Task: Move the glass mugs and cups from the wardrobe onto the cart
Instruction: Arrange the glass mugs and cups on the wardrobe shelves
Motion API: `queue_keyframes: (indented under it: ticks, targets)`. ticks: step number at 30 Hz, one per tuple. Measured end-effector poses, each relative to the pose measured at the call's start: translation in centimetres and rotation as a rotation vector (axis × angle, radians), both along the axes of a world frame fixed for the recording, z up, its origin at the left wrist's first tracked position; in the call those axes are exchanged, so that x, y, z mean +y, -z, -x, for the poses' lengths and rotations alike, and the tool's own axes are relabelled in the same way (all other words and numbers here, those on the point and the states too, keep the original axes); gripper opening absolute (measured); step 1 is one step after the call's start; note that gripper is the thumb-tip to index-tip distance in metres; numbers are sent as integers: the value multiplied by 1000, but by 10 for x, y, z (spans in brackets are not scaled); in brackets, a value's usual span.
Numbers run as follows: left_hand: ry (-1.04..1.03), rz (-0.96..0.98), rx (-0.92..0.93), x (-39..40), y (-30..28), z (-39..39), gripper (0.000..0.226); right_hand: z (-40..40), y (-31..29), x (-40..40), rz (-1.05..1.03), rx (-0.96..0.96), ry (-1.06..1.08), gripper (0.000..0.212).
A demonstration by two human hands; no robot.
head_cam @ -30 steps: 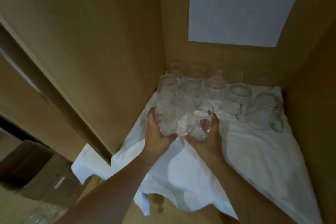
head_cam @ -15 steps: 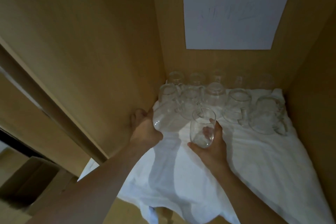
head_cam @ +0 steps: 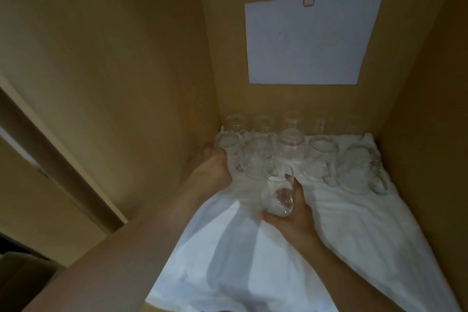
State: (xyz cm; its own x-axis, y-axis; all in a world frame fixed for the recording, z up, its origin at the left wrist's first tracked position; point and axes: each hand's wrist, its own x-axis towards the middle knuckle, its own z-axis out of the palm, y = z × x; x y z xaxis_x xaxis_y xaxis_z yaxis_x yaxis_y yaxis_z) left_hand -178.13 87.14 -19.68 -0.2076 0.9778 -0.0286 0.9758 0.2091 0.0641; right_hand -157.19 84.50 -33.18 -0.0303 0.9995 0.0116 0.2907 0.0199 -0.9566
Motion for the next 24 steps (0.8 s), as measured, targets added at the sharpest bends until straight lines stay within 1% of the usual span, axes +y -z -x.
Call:
queue_keyframes:
  ticks: [2,3,4,6,8,9,10,11,13,15,17,19,22,24]
  targets:
    - [12,18,-13,6,-4,0,42,-4,-15,5,26,-58,-40,121]
    - [19,20,-33,9,-4,1,46,-6,-26,9,26,-124,-67,123]
    - [27,23,-58,12,-4,2,53,-8,-38,12,24,-229,-108,125]
    - [54,41,-119,19,-4,4,62,-11,-66,20,62,-519,-220,128]
    - [89,61,-172,22,-4,5,65,-12,-92,26,108,-792,-294,132]
    - [105,61,-194,23,-4,5,65,-11,-104,28,112,-893,-311,131]
    - [120,59,-218,24,-4,6,64,-10,-114,29,103,-977,-318,127]
    - [130,58,-244,24,-3,6,63,-7,-124,30,87,-1040,-317,118]
    - [143,58,-266,23,-2,5,60,-1,-137,33,56,-1095,-304,100]
    - [163,45,-249,23,0,5,55,7,-144,36,16,-1093,-303,93]
    - [167,39,-243,25,-1,5,49,18,-146,40,-32,-1080,-323,94]
    - [147,51,-236,27,-3,7,49,30,-146,43,-78,-1099,-357,97]
    - [114,62,-226,31,-4,12,57,47,-143,47,-152,-1155,-407,98]
    - [94,73,-241,33,-2,17,66,59,-140,49,-202,-1165,-412,91]
